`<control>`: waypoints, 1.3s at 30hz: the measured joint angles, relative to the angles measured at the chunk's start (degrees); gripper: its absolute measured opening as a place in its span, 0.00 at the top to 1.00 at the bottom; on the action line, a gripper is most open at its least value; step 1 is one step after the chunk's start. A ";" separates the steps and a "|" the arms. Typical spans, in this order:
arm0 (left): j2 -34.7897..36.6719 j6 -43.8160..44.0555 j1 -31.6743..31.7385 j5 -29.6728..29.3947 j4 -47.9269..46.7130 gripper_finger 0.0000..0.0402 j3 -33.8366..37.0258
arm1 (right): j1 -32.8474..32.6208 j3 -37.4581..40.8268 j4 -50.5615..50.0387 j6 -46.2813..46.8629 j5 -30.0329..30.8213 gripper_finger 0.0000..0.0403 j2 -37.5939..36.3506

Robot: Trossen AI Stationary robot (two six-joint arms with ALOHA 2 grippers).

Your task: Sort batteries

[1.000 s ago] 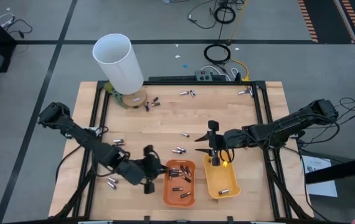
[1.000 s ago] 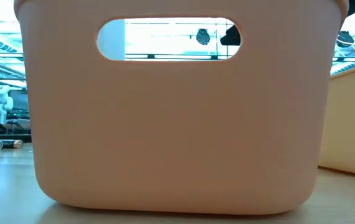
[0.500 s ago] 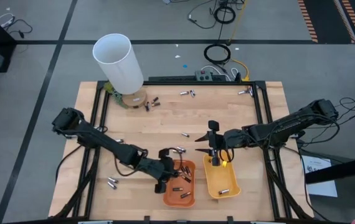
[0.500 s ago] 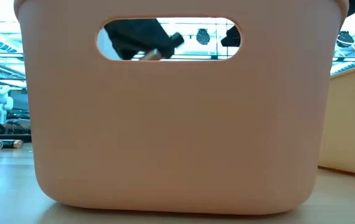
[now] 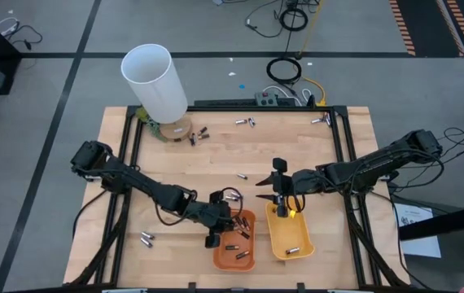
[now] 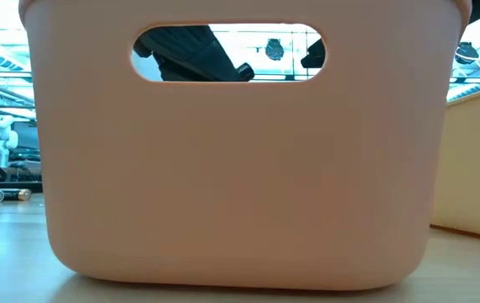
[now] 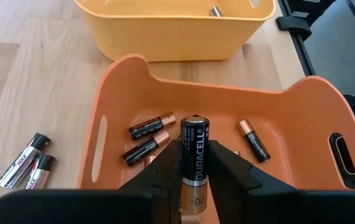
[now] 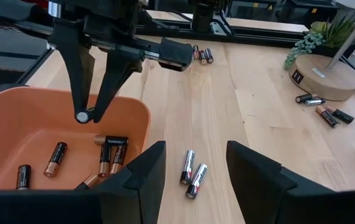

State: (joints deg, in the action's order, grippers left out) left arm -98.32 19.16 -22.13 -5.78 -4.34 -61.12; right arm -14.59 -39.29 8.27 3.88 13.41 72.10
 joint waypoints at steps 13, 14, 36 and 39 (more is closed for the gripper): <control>0.02 -0.04 0.00 -0.05 0.03 0.73 0.00 | 0.00 0.00 0.00 0.00 0.00 0.60 0.00; 0.02 -0.04 0.00 -0.05 0.03 0.72 0.00 | 0.00 0.00 0.00 0.00 0.00 0.60 0.00; 13.50 -8.06 -3.23 -10.73 -6.51 0.72 2.75 | 5.78 -0.55 -2.34 5.65 16.31 0.60 -0.09; 15.60 -7.39 -4.04 -15.77 -5.59 0.72 6.82 | 11.36 -1.82 -7.32 7.52 9.07 0.60 -0.07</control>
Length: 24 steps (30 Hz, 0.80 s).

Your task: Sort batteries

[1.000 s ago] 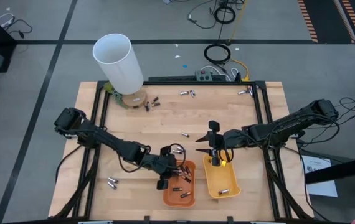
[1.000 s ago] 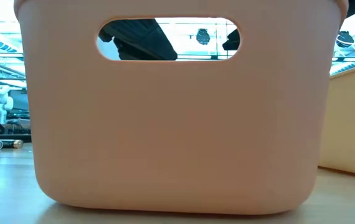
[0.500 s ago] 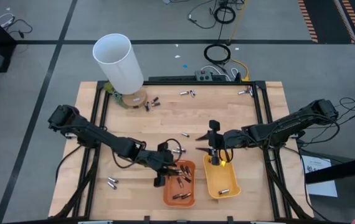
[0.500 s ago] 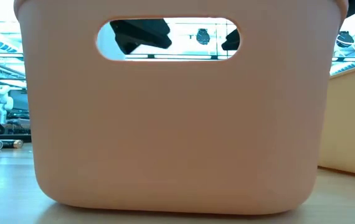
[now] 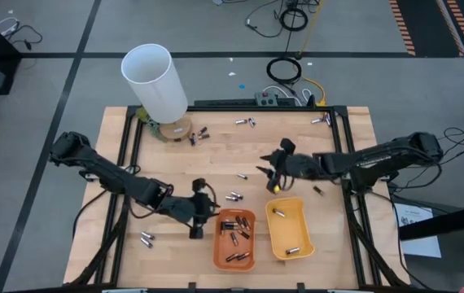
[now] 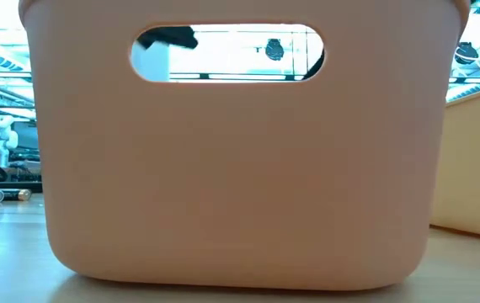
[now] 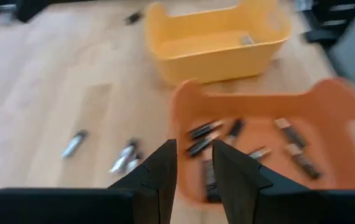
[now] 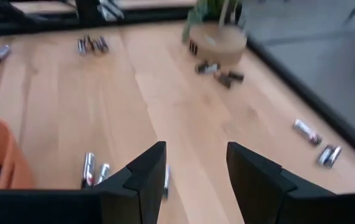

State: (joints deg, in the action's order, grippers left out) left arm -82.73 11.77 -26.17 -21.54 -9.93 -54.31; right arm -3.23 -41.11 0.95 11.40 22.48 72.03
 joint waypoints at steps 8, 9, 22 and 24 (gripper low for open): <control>3.11 0.41 -0.97 -4.02 29.61 0.72 19.76 | 19.42 -11.20 -13.41 -6.83 -18.92 0.60 3.17; 3.11 -0.41 -0.97 -4.04 34.08 0.72 21.82 | 21.90 -13.13 -14.68 -7.75 -19.94 0.60 4.61; 4.88 -4.78 -1.01 -2.79 49.53 0.72 28.37 | 35.80 -48.76 -34.92 -24.08 -33.38 0.60 39.53; 4.91 -4.79 -1.41 -2.42 49.47 0.72 28.37 | 36.15 -52.73 -37.91 -25.84 -33.46 0.60 43.65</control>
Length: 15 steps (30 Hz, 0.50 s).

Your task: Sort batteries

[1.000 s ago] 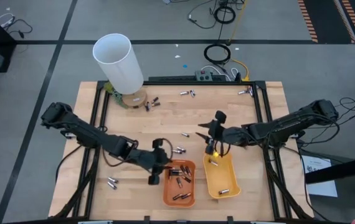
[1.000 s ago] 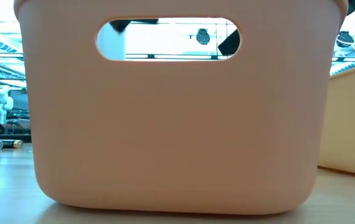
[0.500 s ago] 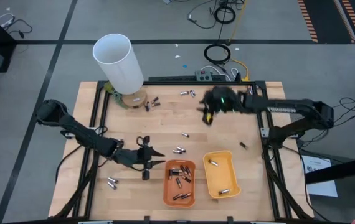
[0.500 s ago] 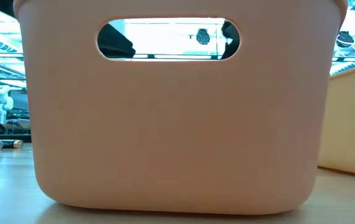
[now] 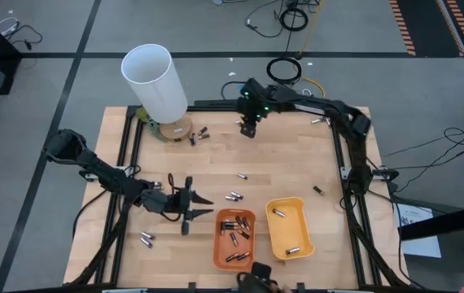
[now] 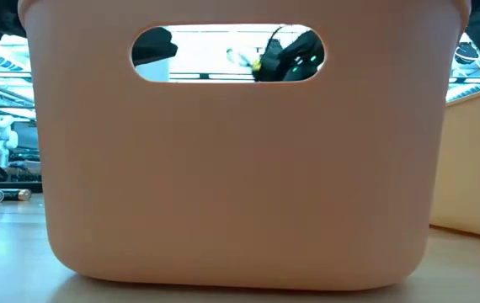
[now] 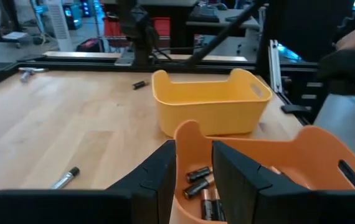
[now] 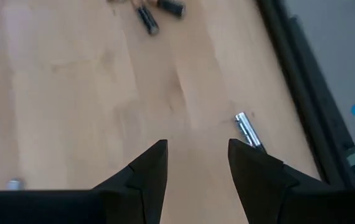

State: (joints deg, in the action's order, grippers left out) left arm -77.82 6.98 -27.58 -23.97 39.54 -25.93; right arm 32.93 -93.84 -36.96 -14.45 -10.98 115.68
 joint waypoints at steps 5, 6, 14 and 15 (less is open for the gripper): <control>0.00 -0.38 -0.65 0.67 -1.05 0.72 -0.02 | 0.62 -6.86 -2.01 -1.89 0.13 0.60 7.81; 0.00 -0.42 -0.69 0.76 -1.36 0.72 -0.02 | 0.64 -7.84 -2.15 -2.43 0.11 0.60 9.15; 0.00 -1.56 -0.70 1.49 -1.49 0.72 -0.02 | 0.98 -12.06 -4.45 -6.88 0.57 0.60 14.36; 0.00 -1.57 -0.70 1.51 -1.51 0.72 -0.02 | 1.12 -12.27 -4.38 -7.22 0.51 0.60 14.61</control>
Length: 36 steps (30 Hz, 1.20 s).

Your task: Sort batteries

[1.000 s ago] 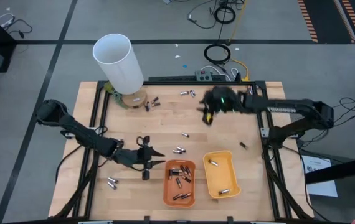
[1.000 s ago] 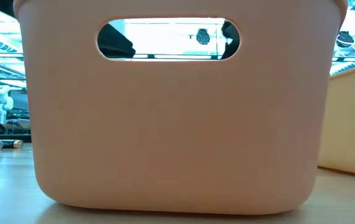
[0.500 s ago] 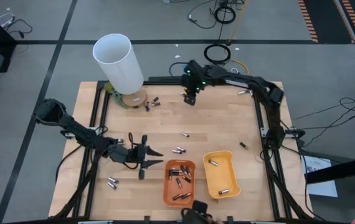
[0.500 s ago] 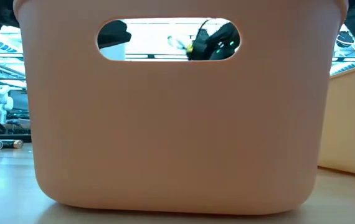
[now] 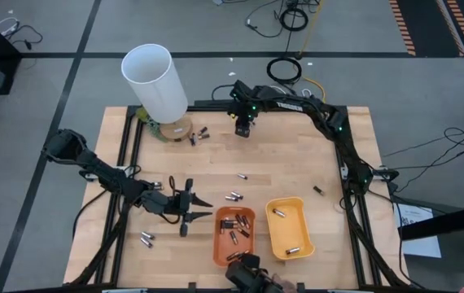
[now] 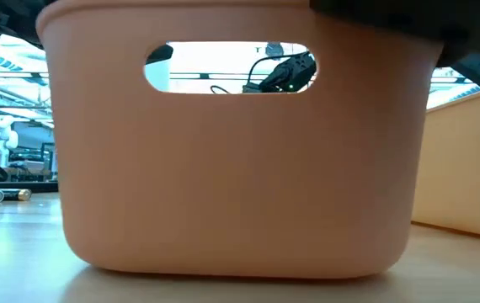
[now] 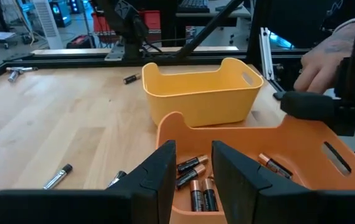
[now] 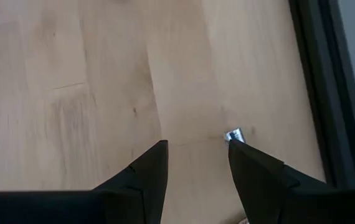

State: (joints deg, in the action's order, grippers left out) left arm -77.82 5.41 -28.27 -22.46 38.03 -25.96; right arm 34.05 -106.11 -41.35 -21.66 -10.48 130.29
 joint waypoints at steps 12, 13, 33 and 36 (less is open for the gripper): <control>-0.02 -0.20 0.17 0.12 0.26 0.72 0.00 | 2.91 -0.02 -0.24 1.50 -0.26 0.60 0.77; -0.02 -0.20 0.17 0.13 0.46 0.72 0.00 | 3.09 -0.02 -0.22 1.50 -0.09 0.60 0.90; -0.02 0.14 0.17 0.12 0.62 0.72 -0.02 | 0.99 -2.36 -3.68 1.24 5.88 0.60 1.50; -0.02 0.24 0.17 0.11 0.64 0.72 -0.02 | 0.73 -5.93 -8.37 1.55 5.90 0.60 1.50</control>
State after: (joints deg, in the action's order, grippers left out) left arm -77.84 5.65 -28.10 -22.35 38.68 -25.98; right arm 34.78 -112.04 -49.71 -20.11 -4.58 131.79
